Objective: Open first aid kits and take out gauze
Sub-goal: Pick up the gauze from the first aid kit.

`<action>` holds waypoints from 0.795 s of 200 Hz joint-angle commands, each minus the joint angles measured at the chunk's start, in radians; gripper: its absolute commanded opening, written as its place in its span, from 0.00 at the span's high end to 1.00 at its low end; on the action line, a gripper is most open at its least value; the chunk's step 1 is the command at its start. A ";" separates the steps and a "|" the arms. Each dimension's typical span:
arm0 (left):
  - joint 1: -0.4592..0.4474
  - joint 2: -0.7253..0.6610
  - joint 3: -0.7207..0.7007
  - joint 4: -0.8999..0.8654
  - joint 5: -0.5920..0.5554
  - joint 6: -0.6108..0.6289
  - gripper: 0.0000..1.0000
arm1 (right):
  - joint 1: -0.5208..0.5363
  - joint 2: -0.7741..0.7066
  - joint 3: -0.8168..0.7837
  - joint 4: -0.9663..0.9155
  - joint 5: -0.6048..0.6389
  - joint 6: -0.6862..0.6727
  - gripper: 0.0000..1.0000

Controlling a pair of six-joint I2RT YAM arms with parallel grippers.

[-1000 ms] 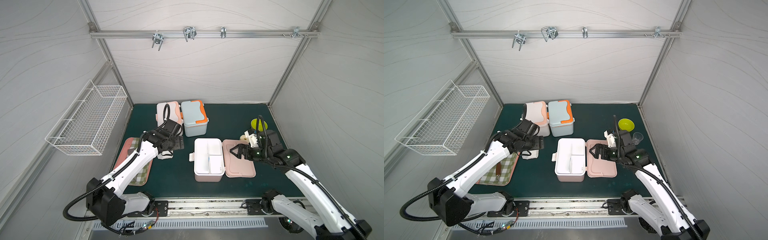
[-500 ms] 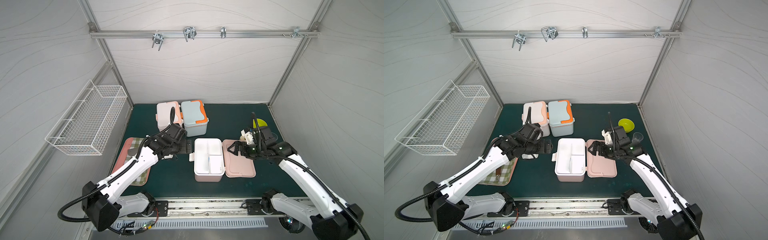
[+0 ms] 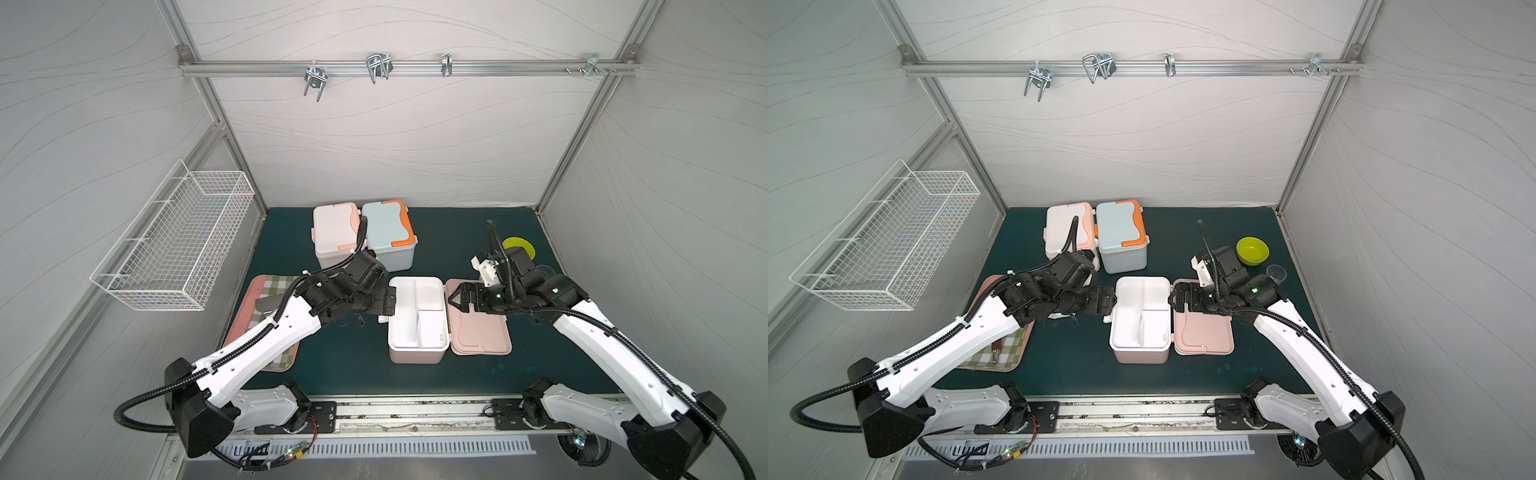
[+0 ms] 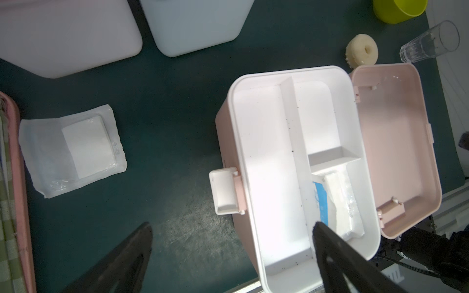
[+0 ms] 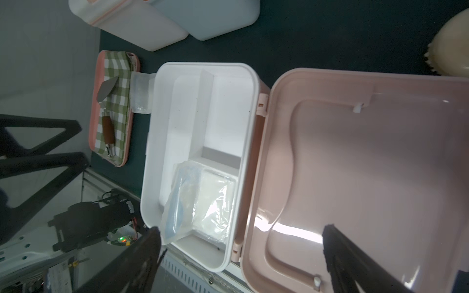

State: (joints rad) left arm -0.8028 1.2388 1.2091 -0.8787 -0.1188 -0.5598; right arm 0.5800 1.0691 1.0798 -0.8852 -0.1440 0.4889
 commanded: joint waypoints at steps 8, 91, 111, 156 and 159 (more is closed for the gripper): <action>-0.103 0.074 0.122 -0.071 -0.107 -0.038 0.01 | -0.021 -0.039 0.003 -0.085 0.167 0.008 0.01; -0.262 0.339 0.282 -0.130 -0.147 -0.142 0.34 | -0.164 -0.172 -0.108 -0.039 0.103 -0.032 0.01; -0.292 0.383 0.290 -0.120 -0.134 -0.163 0.44 | -0.164 -0.188 -0.125 -0.026 0.095 -0.040 0.01; -0.314 0.433 0.274 -0.109 -0.134 -0.192 0.66 | -0.164 -0.207 -0.136 -0.016 0.078 -0.041 0.01; -0.313 0.434 0.273 -0.107 -0.133 -0.193 0.68 | -0.164 -0.208 -0.138 -0.016 0.077 -0.041 0.01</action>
State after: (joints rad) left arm -1.1095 1.6566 1.4567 -0.9878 -0.2413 -0.7132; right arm 0.4210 0.8814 0.9482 -0.9199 -0.0475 0.4622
